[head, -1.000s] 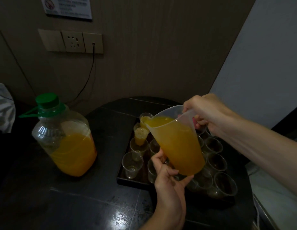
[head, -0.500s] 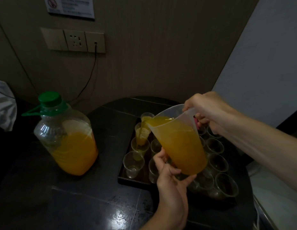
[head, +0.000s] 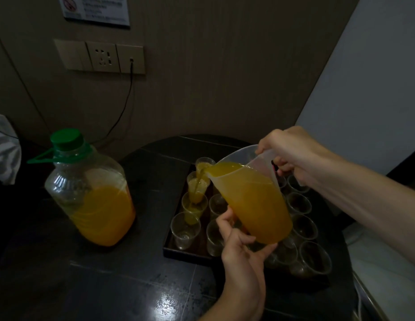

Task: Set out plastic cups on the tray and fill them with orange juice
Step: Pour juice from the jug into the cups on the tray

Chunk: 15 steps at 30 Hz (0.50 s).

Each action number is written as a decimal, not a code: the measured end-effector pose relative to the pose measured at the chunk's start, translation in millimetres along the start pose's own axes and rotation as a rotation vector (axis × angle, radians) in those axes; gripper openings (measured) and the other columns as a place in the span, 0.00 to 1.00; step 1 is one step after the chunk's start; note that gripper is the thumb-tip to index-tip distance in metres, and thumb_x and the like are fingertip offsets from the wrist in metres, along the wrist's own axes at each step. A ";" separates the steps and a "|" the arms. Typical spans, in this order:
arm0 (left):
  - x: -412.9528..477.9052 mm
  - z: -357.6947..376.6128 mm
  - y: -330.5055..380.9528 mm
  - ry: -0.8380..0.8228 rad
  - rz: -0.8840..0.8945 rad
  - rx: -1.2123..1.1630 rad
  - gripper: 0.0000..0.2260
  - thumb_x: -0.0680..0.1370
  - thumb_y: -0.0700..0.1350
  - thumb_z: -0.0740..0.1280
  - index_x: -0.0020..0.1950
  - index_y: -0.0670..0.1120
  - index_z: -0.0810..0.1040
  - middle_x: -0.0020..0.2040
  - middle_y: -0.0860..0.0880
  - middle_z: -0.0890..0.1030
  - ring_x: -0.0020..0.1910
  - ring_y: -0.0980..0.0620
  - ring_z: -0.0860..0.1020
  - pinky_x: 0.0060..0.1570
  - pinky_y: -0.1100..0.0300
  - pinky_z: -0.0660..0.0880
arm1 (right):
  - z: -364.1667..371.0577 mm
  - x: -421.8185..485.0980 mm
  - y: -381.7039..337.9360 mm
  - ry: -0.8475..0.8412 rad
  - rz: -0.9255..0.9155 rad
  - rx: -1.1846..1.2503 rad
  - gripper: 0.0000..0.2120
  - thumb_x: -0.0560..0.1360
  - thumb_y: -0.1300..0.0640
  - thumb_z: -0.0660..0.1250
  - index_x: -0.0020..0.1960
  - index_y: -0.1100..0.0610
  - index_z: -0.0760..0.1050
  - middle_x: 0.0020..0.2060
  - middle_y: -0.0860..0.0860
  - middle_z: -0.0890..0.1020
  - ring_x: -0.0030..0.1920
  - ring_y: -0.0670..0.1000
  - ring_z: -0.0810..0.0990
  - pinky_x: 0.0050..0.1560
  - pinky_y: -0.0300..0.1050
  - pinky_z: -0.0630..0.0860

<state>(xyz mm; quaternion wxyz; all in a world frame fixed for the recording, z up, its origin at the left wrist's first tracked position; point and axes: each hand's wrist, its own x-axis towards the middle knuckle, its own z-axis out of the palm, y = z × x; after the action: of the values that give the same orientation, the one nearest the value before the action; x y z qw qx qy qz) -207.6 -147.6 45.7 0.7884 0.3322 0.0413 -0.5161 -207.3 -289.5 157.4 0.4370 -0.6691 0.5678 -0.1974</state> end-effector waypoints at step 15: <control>1.8 4.2 -7.2 0.010 -0.013 -0.016 0.22 0.73 0.34 0.54 0.62 0.50 0.74 0.61 0.49 0.76 0.56 0.46 0.76 0.59 0.30 0.75 | -3.7 1.6 6.0 0.015 0.011 -0.026 0.05 0.73 0.63 0.71 0.49 0.61 0.78 0.29 0.53 0.71 0.21 0.46 0.66 0.21 0.37 0.64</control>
<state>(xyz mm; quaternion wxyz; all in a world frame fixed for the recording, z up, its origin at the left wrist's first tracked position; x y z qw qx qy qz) -214.0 -153.1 44.8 0.7874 0.3284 0.0516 -0.5192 -213.2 -292.1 154.2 0.4252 -0.6701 0.5771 -0.1926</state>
